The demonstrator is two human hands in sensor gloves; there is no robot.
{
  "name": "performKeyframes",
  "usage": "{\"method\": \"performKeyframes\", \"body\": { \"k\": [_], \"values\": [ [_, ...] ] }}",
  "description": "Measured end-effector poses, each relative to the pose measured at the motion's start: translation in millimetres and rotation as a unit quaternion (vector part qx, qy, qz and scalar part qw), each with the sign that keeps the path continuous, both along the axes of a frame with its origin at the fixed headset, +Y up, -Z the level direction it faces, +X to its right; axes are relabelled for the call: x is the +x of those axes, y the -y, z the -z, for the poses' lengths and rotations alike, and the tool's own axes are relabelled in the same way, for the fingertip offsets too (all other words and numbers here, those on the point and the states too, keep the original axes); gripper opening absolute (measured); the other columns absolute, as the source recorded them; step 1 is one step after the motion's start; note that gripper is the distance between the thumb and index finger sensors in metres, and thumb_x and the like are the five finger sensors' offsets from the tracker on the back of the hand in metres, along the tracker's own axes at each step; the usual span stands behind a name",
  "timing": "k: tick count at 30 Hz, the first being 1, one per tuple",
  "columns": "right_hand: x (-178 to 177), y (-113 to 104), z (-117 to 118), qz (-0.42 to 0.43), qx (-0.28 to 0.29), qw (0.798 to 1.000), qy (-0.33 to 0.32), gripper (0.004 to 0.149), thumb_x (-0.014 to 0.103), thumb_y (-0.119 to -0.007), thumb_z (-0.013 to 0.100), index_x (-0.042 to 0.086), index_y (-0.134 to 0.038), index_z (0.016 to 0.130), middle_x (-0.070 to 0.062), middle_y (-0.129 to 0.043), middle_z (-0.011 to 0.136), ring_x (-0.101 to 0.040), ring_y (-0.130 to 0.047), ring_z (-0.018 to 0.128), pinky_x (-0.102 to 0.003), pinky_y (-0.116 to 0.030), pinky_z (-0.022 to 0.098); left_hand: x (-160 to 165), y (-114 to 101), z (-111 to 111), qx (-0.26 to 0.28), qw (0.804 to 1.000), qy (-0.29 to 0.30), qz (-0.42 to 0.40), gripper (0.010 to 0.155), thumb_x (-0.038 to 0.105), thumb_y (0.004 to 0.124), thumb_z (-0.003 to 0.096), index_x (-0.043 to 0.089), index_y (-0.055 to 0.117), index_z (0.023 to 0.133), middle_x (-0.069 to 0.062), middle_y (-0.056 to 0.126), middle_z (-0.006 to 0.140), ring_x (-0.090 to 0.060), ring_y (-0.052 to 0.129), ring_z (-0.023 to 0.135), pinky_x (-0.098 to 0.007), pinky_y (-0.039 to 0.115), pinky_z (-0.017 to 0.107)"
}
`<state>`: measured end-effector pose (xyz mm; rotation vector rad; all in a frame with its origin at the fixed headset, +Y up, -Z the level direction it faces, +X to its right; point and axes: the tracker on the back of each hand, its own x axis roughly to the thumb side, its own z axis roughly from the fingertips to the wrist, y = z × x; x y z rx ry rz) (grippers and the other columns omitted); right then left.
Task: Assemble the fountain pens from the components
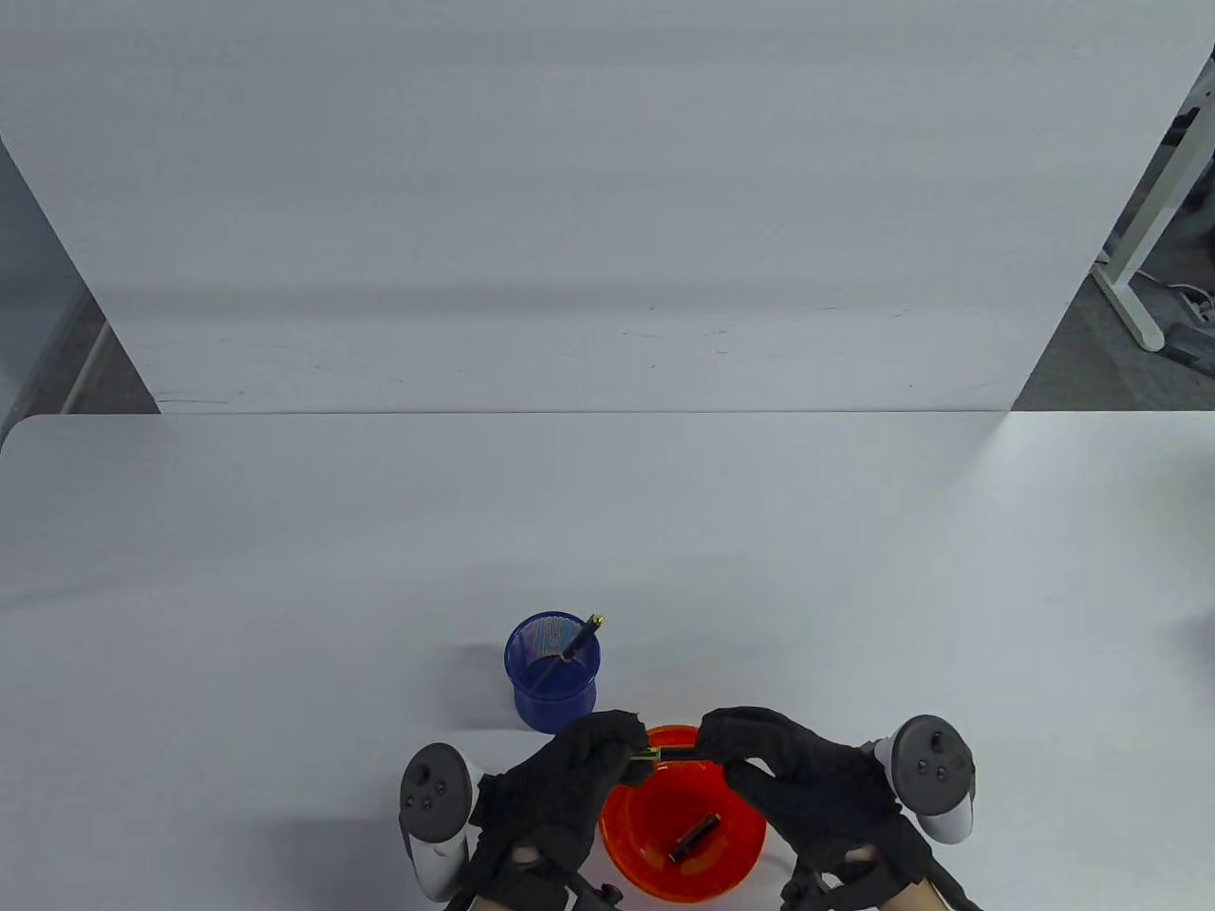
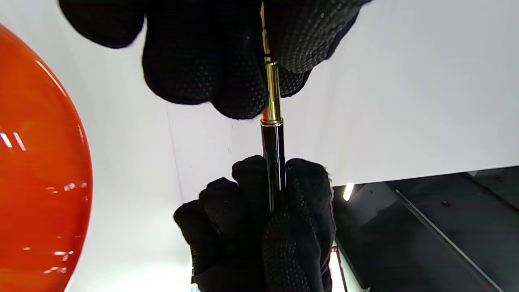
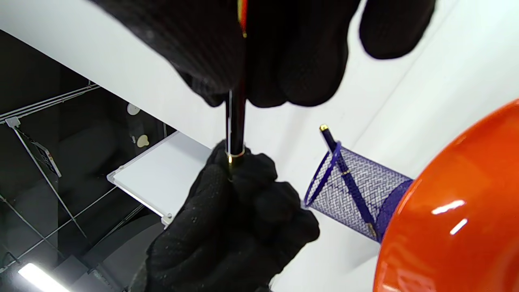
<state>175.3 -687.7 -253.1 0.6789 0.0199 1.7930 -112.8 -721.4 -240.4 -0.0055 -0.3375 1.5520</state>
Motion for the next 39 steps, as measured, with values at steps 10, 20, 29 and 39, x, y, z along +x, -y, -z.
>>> {"method": "performKeyframes", "body": {
  "k": [10, 20, 29, 39],
  "values": [
    [0.8, 1.5, 1.2, 0.015, -0.007, 1.000, 0.007, 0.044, 0.030, -0.080, 0.056, 0.009, -0.081, 0.094, -0.019, -0.097, 0.083, -0.042, -0.094, 0.064, -0.067, -0.065, 0.062, 0.8, -0.2, 0.4, 0.004, 1.000, 0.004, 0.000, 0.039, 0.020, 0.076, 0.0587, 0.010, 0.081, 0.096, -0.023, 0.093, 0.084, -0.047, 0.092, 0.069, -0.072, 0.064, 0.060],
    [1.7, -0.8, -5.0, 0.092, -0.004, 0.994, 0.058, 0.045, 0.030, -0.077, 0.057, 0.010, -0.077, 0.097, -0.018, -0.094, 0.086, -0.041, -0.092, 0.066, -0.066, -0.065, 0.062, 7.6, 7.2, 1.6, -0.031, 0.997, 0.068, 0.016, 0.051, 0.031, 0.076, 0.0619, 0.010, 0.068, 0.108, -0.028, 0.074, 0.103, -0.053, 0.078, 0.084, -0.073, 0.056, 0.064],
    [-42.2, 4.3, -23.8, -0.080, 0.081, 0.989, 0.093, 0.048, 0.028, -0.085, 0.052, 0.004, -0.080, 0.093, -0.019, -0.100, 0.078, -0.039, -0.096, 0.055, -0.064, -0.070, 0.059, 16.8, 15.4, -3.0, -0.032, 0.999, 0.009, -0.011, 0.054, 0.034, 0.073, 0.0614, 0.010, 0.065, 0.108, -0.026, 0.069, 0.106, -0.053, 0.074, 0.088, -0.072, 0.055, 0.065],
    [-32.0, -7.9, -18.7, -0.271, 0.130, 0.950, 0.078, 0.039, 0.026, -0.094, 0.049, 0.014, -0.091, 0.086, -0.016, -0.097, 0.084, -0.039, -0.089, 0.063, -0.063, -0.066, 0.062, -1.2, 4.4, -0.7, -0.008, 0.997, -0.033, -0.063, 0.047, 0.028, 0.075, 0.0602, 0.009, 0.071, 0.103, -0.026, 0.084, 0.095, -0.051, 0.087, 0.078, -0.073, 0.060, 0.061]
  ]
}}
